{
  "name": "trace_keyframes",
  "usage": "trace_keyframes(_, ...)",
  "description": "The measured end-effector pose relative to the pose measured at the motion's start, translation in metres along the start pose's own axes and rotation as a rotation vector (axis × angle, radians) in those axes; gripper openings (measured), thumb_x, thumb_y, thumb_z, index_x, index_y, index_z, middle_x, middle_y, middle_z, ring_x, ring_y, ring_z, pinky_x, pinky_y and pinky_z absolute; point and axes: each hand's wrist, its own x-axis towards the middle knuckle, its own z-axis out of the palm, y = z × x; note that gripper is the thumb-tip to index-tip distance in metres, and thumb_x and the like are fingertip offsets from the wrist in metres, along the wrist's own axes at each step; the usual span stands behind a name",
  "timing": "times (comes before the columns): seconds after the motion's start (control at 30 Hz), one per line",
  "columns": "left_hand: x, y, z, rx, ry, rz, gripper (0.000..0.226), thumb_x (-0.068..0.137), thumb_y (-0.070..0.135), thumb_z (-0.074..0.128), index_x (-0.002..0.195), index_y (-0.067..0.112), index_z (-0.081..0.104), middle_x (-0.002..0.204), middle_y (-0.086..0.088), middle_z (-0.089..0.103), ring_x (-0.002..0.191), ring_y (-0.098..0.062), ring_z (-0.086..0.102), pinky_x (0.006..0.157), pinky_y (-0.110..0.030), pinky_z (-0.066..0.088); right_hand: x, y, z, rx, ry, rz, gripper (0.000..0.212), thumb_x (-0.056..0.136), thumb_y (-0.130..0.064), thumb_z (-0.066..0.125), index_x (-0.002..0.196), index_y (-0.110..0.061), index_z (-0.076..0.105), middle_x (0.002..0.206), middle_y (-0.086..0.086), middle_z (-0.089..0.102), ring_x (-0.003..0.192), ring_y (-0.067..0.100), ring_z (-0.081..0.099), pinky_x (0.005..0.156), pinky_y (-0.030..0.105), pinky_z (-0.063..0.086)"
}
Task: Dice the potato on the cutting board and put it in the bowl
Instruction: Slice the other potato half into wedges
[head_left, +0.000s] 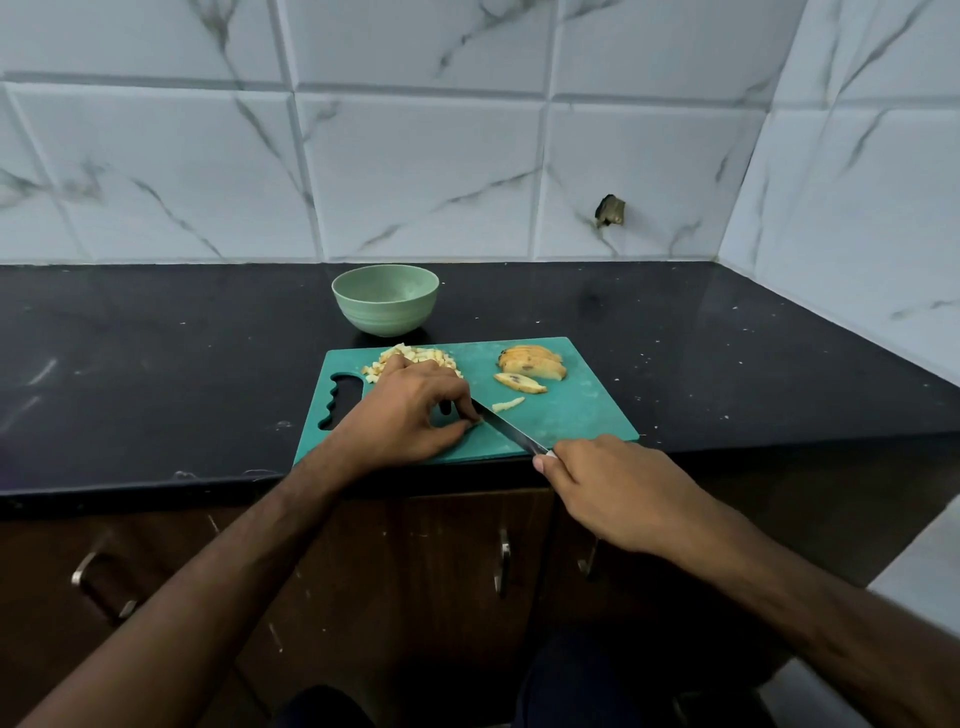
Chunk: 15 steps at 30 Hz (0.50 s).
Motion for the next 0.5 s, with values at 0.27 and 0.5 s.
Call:
trace_keyframes(0.27, 0.0, 0.0, -0.001, 0.013, 0.013, -0.017, 0.011, 0.087, 0.035, 0.075, 0.085, 0.028, 0.067, 0.087, 0.017, 0.063, 0.089, -0.006, 0.054, 0.09, -0.043, 0.036, -0.003, 0.0, -0.017, 0.05, -0.03, 0.004, 0.042, 0.108, -0.053, 0.025, 0.083, -0.028, 0.048, 0.081, -0.006, 0.057, 0.073, 0.01, 0.056, 0.065, 0.032, 0.043)
trace_keyframes(0.5, 0.0, 0.0, -0.002, -0.018, 0.022, -0.019, 0.008, 0.085, 0.033, 0.077, 0.083, 0.03, 0.07, 0.084, 0.019, 0.063, 0.087, -0.002, 0.053, 0.088, -0.042, 0.036, -0.011, -0.004, -0.009, 0.052, -0.044, 0.008, 0.043, 0.108, -0.054, 0.027, 0.082, -0.027, 0.048, 0.077, -0.005, 0.057, 0.066, 0.01, 0.054, 0.057, 0.028, 0.036)
